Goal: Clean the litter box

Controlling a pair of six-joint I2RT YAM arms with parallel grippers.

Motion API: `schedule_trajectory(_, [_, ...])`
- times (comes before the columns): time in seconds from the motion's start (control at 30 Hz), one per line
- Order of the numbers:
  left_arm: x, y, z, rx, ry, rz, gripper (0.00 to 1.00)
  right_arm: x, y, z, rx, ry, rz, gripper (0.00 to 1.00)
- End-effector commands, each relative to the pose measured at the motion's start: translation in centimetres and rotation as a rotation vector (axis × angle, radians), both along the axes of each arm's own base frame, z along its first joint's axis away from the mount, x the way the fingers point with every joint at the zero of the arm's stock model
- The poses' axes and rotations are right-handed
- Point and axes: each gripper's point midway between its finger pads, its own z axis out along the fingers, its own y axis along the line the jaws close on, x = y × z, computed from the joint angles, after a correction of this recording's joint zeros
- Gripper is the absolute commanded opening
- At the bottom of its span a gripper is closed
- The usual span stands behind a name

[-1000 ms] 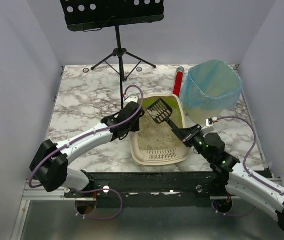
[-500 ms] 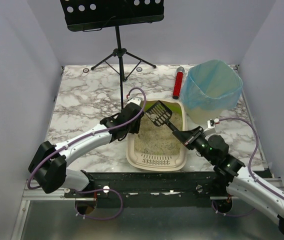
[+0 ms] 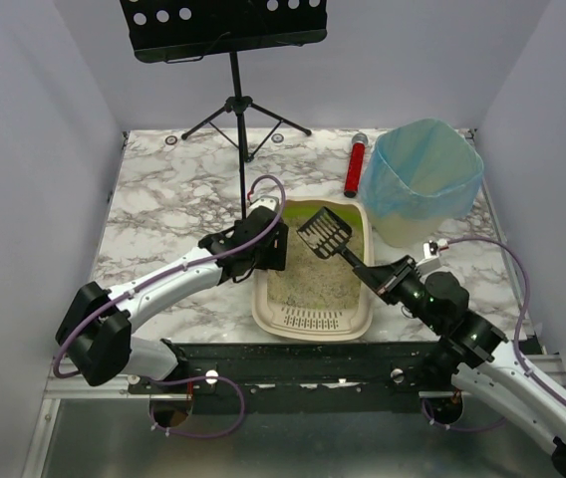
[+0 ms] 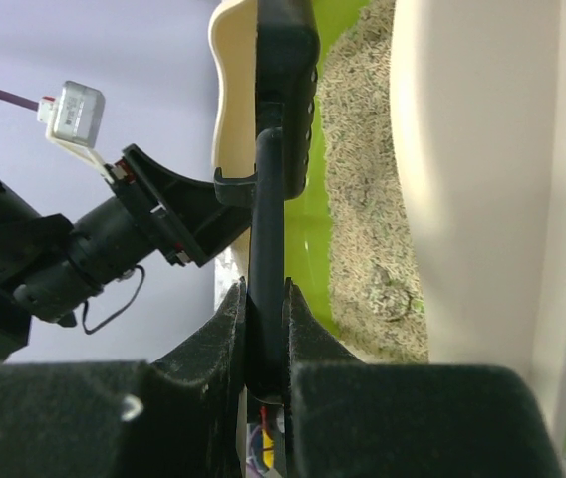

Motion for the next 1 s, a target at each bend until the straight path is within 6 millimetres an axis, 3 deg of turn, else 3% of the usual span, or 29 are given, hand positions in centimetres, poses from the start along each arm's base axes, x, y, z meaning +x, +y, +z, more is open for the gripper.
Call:
schedule_trajectory(0.0, [-1.2,0.2,0.3,-0.028,0.051,0.025,0.85,-0.3,-1.0,0.0,-0.076,-0.037,-0.004,0.01])
schedule_trajectory(0.2, [-3.2,0.0,-1.6,-0.044,0.163,0.026,0.9,-0.1,-2.5,1.9,-0.138,-0.106,-0.045,0.01])
schedule_trajectory(0.43, [-3.3,-0.5,1.0,-0.085,0.137,-0.019,0.98,-1.2,-1.5,3.5,-0.062,-0.096,0.014,0.01])
schedule_trajectory(0.53, [-3.2,-0.1,1.4,-0.071,0.11,-0.046,0.99,-1.6,-0.8,2.9,-0.079,-0.074,0.062,0.01])
schedule_trajectory(0.7, [-3.0,0.4,1.2,-0.05,0.103,-0.039,0.99,-2.1,0.0,-0.6,-0.07,0.066,0.081,0.01])
schedule_trajectory(0.87, [-2.7,1.2,1.4,-0.035,0.08,-0.002,0.99,-1.6,-0.5,0.9,-0.032,-0.018,0.052,0.01])
schedule_trajectory(0.97, [-2.3,1.0,1.8,-0.052,0.063,0.003,0.99,-1.8,-0.1,-0.6,-0.019,0.025,0.065,0.01])
